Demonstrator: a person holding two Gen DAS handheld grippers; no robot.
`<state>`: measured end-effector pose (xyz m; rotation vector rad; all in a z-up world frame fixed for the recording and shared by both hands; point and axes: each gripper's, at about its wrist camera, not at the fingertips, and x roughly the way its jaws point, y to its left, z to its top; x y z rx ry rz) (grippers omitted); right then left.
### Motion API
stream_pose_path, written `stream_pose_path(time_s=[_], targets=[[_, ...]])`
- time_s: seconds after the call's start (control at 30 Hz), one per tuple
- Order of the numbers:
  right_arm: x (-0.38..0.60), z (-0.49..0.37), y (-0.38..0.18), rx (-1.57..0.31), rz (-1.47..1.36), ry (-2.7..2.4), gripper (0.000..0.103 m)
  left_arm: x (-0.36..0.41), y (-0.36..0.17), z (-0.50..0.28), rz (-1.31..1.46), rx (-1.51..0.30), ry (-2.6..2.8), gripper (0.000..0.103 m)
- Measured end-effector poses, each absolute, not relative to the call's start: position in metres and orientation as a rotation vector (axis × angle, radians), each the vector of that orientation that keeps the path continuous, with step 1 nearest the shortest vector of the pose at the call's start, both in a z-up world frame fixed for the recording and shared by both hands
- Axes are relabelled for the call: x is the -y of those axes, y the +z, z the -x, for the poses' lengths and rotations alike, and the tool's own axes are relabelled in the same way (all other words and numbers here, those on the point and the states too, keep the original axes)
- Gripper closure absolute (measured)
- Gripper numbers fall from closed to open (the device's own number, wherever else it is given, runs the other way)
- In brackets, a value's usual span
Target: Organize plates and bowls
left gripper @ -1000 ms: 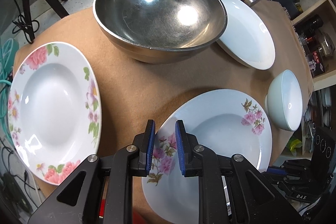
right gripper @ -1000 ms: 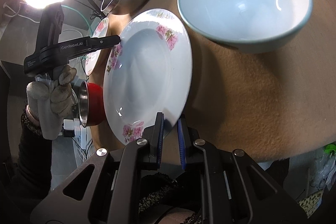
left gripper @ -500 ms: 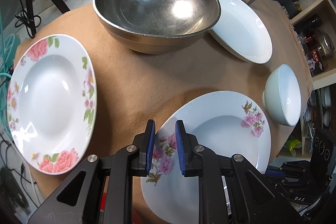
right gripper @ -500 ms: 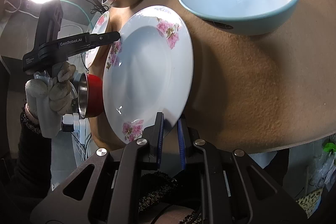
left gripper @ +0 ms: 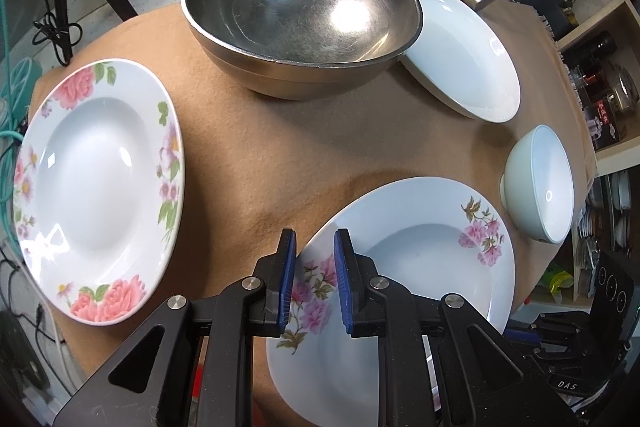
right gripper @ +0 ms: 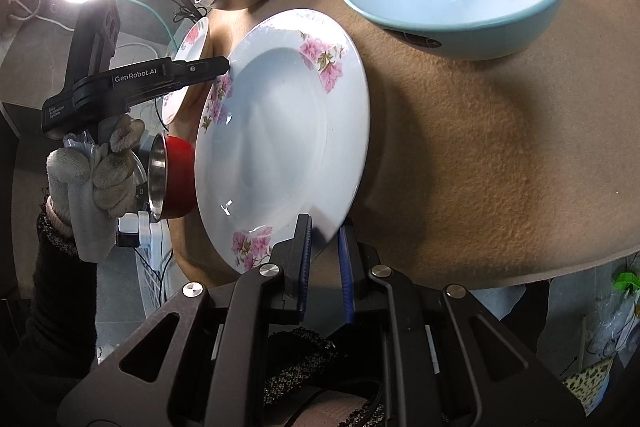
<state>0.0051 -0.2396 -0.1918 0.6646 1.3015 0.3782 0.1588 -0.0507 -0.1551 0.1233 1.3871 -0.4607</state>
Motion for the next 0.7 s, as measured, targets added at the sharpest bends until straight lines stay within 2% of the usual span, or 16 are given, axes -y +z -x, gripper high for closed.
stream_pose_path(time_s=[0.43,0.53,0.6,0.7], targets=[[0.249,-0.006,-0.158,-1.234,-0.545,0.347,0.085,0.026,-0.125,-0.161,-0.041,-1.329,-0.427,0.086],[0.251,-0.009,-0.143,-1.192,-0.513,0.34,0.074,0.014,-0.109,-0.157,-0.001,-1.289,-0.416,0.086],[0.251,-0.011,-0.135,-1.164,-0.483,0.332,0.057,0.01,-0.101,-0.154,0.025,-1.273,-0.422,0.086],[0.248,-0.015,-0.122,-1.124,-0.435,0.333,0.052,0.0,-0.09,-0.147,0.053,-1.243,-0.403,0.086]])
